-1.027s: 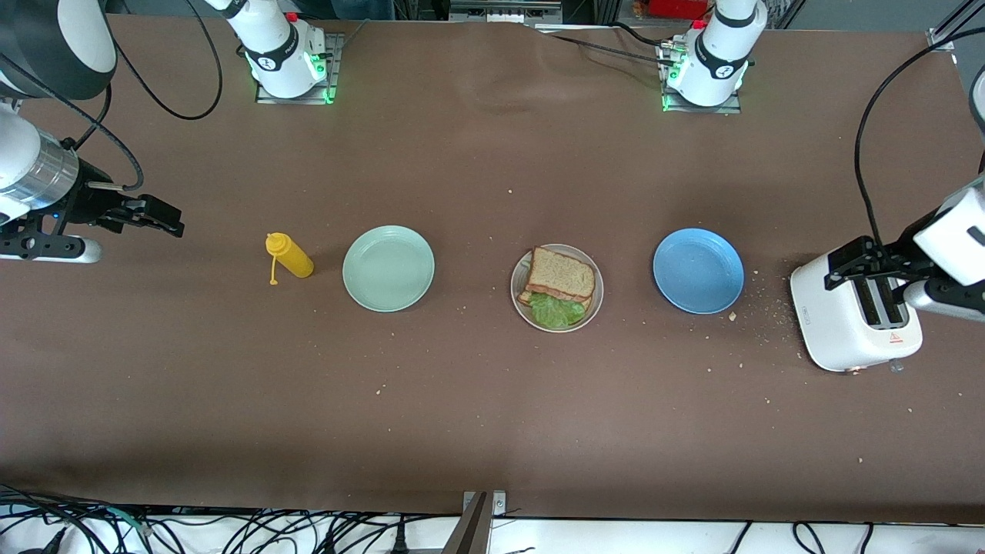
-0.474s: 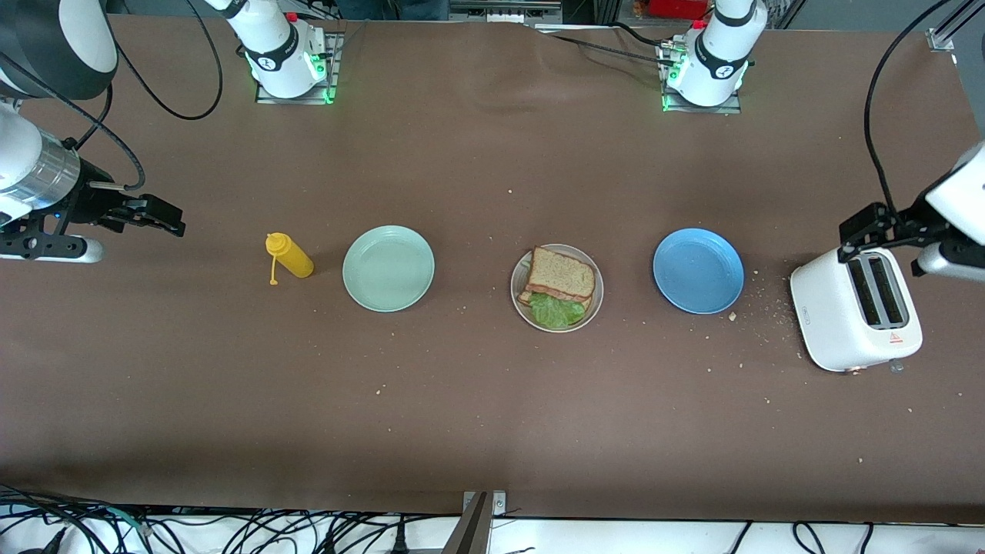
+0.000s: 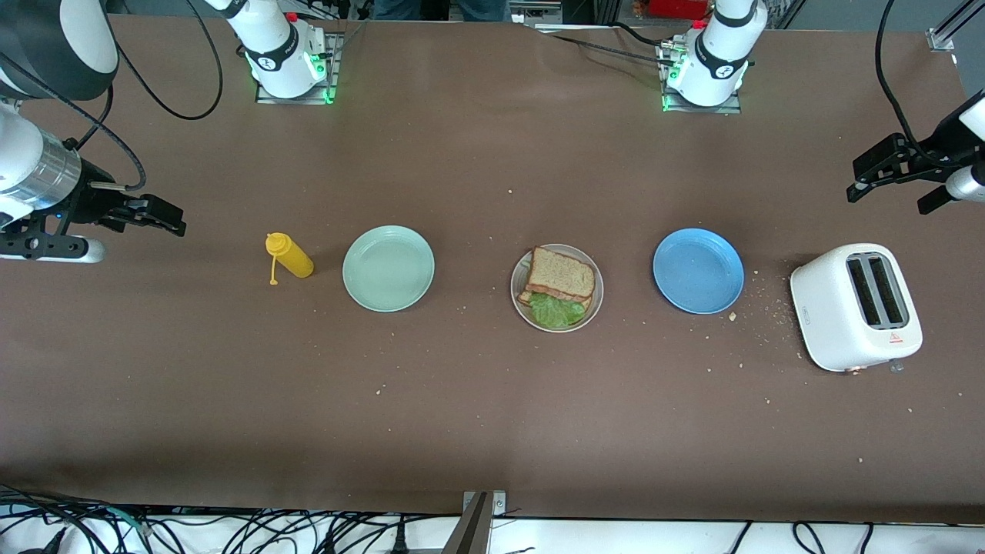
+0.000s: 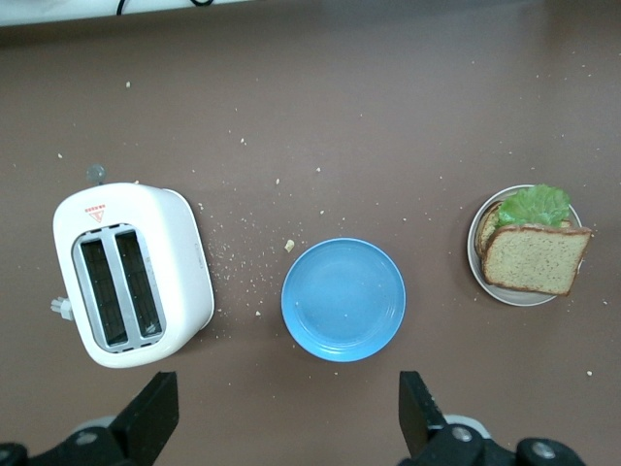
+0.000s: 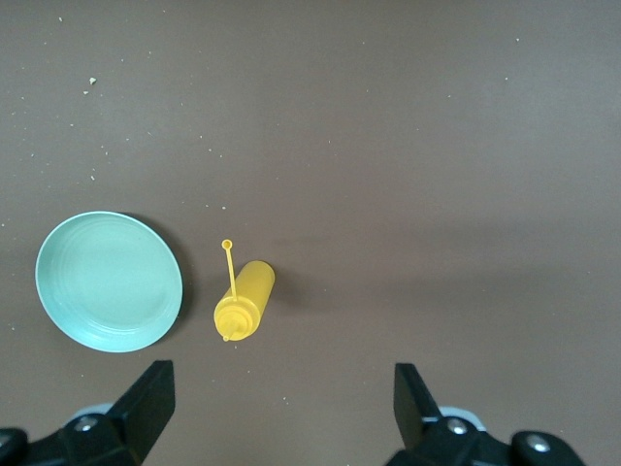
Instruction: Make sandwich in beige plate with both arms
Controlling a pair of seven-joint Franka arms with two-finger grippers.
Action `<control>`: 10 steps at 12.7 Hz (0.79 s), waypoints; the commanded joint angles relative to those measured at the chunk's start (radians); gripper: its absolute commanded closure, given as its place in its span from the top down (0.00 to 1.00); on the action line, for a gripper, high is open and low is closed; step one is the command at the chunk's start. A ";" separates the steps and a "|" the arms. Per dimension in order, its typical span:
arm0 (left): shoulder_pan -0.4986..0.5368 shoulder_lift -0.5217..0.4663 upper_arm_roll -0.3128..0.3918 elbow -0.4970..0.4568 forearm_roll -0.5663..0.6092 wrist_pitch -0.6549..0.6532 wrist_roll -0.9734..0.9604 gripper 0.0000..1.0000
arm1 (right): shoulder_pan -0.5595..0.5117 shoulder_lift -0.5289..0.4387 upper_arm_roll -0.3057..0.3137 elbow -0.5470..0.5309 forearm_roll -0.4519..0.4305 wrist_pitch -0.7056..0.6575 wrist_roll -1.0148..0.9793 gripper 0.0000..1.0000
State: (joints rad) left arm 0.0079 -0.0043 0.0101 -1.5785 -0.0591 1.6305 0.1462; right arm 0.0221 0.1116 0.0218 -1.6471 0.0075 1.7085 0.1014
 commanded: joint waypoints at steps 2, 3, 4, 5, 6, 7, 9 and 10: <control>0.007 -0.038 -0.028 -0.024 0.004 -0.026 -0.002 1.00 | -0.008 -0.013 0.007 -0.014 0.015 -0.004 0.004 1.00; 0.007 -0.043 -0.027 -0.024 0.002 -0.062 -0.002 1.00 | -0.008 -0.013 0.007 -0.014 0.017 -0.004 0.004 1.00; 0.009 -0.040 -0.024 -0.024 0.005 -0.079 -0.004 1.00 | -0.008 -0.013 0.007 -0.014 0.017 -0.004 0.004 1.00; 0.010 -0.040 -0.024 -0.021 0.028 -0.080 -0.004 1.00 | -0.008 -0.013 0.007 -0.014 0.017 -0.004 0.004 1.00; 0.012 -0.040 -0.025 -0.015 0.042 -0.080 -0.005 1.00 | -0.008 -0.013 0.007 -0.014 0.017 -0.004 0.004 1.00; 0.012 -0.042 -0.027 -0.014 0.044 -0.083 -0.034 1.00 | -0.007 -0.013 0.007 -0.016 0.017 -0.004 0.004 1.00; 0.010 -0.042 -0.027 -0.006 0.033 -0.113 -0.137 1.00 | -0.008 -0.013 0.007 -0.016 0.017 -0.004 0.004 1.00; 0.007 -0.042 -0.027 -0.003 0.033 -0.115 -0.166 1.00 | -0.008 -0.013 0.007 -0.016 0.017 -0.004 0.004 1.00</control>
State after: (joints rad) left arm 0.0147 -0.0325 -0.0083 -1.5879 -0.0406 1.5406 0.0461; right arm 0.0221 0.1116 0.0218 -1.6480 0.0075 1.7076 0.1014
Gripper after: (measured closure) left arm 0.000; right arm 0.000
